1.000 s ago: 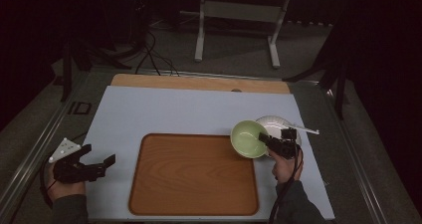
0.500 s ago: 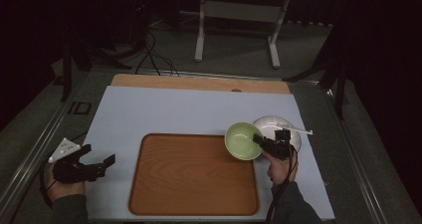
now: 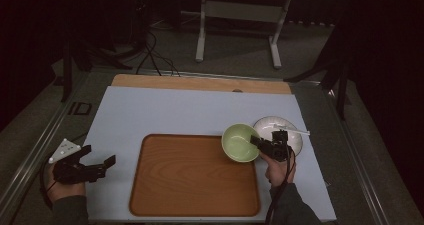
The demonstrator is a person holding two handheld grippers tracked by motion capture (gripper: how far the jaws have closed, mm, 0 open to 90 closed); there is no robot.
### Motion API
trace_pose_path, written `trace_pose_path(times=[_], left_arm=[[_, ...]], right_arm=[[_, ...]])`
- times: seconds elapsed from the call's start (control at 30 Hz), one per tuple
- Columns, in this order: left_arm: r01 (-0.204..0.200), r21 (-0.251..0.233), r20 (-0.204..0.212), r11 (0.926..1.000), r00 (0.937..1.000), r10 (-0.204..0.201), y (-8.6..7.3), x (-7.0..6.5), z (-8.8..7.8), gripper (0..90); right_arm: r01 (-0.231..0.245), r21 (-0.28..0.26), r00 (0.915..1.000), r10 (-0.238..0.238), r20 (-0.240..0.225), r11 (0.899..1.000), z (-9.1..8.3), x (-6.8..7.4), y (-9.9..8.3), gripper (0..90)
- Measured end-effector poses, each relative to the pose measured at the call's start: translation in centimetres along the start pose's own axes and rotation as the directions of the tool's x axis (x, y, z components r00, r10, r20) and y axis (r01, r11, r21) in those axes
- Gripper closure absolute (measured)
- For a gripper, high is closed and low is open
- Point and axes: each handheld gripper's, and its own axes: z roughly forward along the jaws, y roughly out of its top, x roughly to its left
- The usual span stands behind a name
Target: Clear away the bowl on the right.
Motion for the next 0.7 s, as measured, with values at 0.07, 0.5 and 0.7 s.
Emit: trace_pose_path(times=[0.07, 0.5, 0.7], left_arm=[[0.0, 0.0, 0.0, 1.0, 1.0, 0.0, 0.0, 0.0, 0.0, 2.6], [0.0, -0.001, 0.0, 1.0, 1.0, 0.0, 0.0, 0.0, 0.0, 2.6], [-0.001, -0.002, 0.0, 1.0, 1.0, 0.001, 0.0, 0.0, -0.1, 2.6]], right_arm=[[0.006, 0.003, 1.0, -0.006, -0.002, 1.0, 0.1, 0.1, -0.1, 81.9], [0.034, 0.021, 0.9991, -0.034, -0.025, 0.999, 0.6, 1.4, -0.4, 81.9], [0.043, 0.019, 0.9984, -0.042, -0.037, 0.999, 0.6, 1.8, -0.5, 81.8]])
